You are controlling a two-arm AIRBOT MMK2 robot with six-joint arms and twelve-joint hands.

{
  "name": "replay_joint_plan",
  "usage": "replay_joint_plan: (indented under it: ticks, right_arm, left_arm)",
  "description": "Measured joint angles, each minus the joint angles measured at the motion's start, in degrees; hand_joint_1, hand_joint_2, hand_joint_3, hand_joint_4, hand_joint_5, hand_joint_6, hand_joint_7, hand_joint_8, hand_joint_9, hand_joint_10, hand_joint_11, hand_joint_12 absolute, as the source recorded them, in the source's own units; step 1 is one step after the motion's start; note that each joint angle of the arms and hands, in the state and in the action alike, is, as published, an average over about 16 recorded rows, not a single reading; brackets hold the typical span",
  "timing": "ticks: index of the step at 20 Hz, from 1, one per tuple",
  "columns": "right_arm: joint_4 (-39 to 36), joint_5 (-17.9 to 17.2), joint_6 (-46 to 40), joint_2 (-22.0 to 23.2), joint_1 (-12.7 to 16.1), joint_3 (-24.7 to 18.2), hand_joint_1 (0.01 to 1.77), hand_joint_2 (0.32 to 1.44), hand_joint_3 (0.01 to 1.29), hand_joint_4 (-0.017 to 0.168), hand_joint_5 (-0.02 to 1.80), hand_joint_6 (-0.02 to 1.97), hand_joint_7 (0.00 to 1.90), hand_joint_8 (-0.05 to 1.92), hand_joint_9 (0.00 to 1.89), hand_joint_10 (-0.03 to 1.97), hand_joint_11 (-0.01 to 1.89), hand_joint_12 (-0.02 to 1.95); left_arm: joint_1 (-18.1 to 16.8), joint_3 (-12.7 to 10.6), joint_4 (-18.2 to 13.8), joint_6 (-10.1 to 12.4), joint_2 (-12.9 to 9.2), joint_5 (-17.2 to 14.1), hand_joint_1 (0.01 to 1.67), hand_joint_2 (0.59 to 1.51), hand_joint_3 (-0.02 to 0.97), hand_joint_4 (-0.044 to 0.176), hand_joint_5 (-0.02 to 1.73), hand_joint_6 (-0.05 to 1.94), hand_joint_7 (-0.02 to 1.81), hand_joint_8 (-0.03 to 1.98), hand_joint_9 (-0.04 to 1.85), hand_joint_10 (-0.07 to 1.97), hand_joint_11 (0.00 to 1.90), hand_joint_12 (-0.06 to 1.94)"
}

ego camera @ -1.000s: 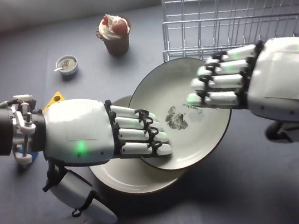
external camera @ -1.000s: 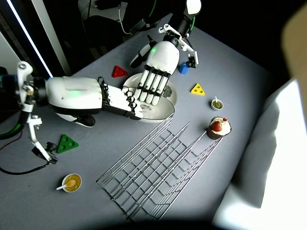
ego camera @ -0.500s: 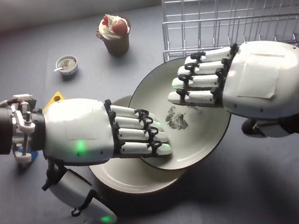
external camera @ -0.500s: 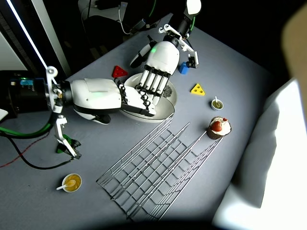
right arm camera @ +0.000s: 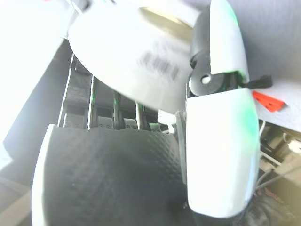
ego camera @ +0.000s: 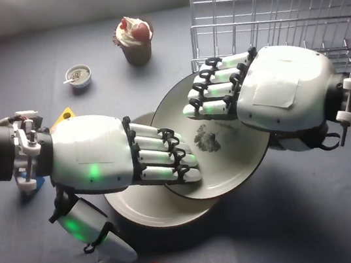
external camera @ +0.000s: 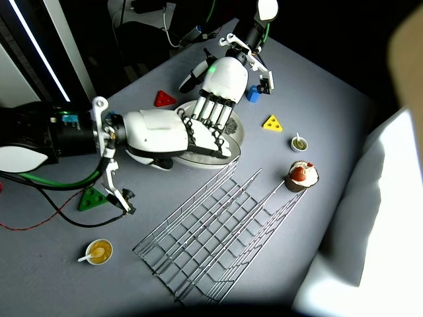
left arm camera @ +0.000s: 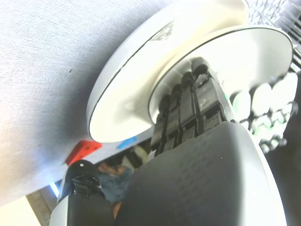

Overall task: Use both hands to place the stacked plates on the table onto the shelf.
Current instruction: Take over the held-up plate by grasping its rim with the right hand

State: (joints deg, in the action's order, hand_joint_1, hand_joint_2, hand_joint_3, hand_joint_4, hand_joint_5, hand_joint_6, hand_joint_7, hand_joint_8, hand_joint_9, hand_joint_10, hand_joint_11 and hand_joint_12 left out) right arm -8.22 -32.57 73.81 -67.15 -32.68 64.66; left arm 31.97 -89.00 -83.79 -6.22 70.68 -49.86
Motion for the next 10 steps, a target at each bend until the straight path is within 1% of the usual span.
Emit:
replay_joint_plan:
  ticks: [3, 7, 10]
  right_arm:
    - [0.43, -0.45, 0.15, -0.75, 0.13, 0.59, 1.32, 0.95, 0.01, -0.001, 0.48, 0.1, 0.46, 0.08, 0.46, 0.07, 0.45, 0.07]
    - [0.6, -1.14, 0.38, -1.08, 0.18, 0.7, 1.38, 0.95, 0.01, -0.001, 0.6, 0.33, 0.61, 0.2, 0.61, 0.19, 0.56, 0.21]
    - [0.54, -1.76, 0.55, -1.04, 0.17, 0.14, 1.4, 0.94, 0.01, -0.003, 0.69, 0.5, 0.73, 0.26, 0.72, 0.28, 0.64, 0.35]
  left_arm:
    - [0.0, -0.19, 0.08, 0.08, 0.06, -0.17, 0.06, 1.025, 0.019, -0.007, 0.13, -0.03, 0.11, -0.02, 0.16, -0.02, 0.19, 0.01]
    - [0.0, -0.46, 0.23, 0.19, 0.14, -0.38, 0.07, 1.025, 0.02, -0.007, 0.12, -0.03, 0.12, -0.02, 0.17, -0.01, 0.2, 0.01]
    - [-0.02, -0.76, 0.74, 0.26, 0.16, -0.51, 0.07, 1.025, 0.019, -0.006, 0.12, -0.03, 0.12, -0.02, 0.18, 0.0, 0.19, 0.01]
